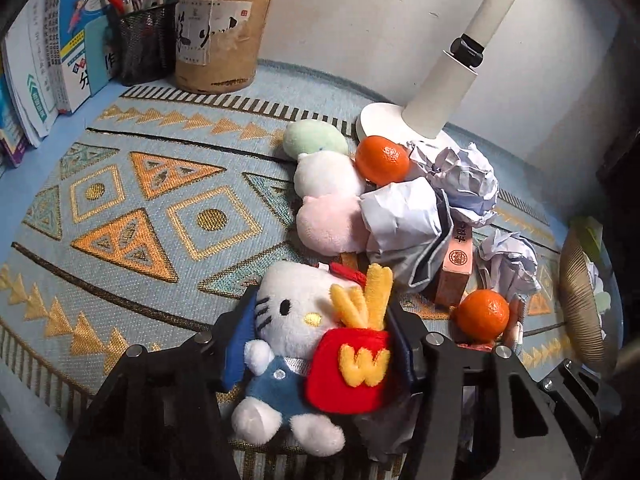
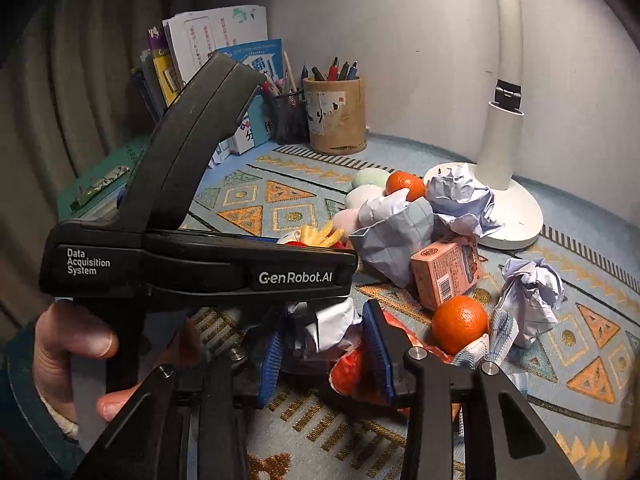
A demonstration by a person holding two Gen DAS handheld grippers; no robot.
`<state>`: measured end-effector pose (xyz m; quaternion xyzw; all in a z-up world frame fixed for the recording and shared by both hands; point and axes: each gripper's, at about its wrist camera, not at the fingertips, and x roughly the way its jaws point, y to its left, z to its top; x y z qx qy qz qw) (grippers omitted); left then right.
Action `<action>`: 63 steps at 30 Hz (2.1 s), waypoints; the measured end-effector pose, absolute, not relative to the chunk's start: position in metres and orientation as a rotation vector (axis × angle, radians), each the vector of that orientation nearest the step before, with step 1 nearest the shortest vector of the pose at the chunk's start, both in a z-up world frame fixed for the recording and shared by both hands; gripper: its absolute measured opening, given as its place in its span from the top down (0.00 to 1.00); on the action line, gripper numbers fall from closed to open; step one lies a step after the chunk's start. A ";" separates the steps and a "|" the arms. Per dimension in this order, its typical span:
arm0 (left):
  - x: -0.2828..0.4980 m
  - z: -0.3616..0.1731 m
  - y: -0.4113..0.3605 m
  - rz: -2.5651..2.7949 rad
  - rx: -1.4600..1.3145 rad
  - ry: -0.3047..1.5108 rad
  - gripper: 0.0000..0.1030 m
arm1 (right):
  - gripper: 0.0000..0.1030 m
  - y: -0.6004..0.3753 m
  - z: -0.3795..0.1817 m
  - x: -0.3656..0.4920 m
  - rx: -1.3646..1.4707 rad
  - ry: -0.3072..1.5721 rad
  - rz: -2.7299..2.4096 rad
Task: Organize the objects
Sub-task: 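Grasp the Hello Kitty plush with the left tool while the right grasps a white paper ball, then carry the Hello Kitty plush and paper ball over the amber bowl and open both tools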
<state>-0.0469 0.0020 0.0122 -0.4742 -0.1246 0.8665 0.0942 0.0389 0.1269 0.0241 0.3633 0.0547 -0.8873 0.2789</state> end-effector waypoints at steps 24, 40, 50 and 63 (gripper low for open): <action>0.062 0.021 -0.038 2.559 -1.303 -0.003 0.34 | 0.30 0.149 0.024 0.128 1.093 0.026 -2.323; 0.079 0.010 -0.048 2.602 -1.315 -0.020 0.25 | 0.29 0.130 0.007 0.098 1.249 -0.263 -2.313; 0.083 0.010 -0.045 2.625 -1.310 -0.013 0.46 | 0.50 0.143 -0.001 0.076 1.277 -0.462 -2.353; 0.082 0.101 0.041 2.490 -0.990 0.022 0.49 | 0.58 0.228 0.082 0.113 0.969 -0.551 -2.485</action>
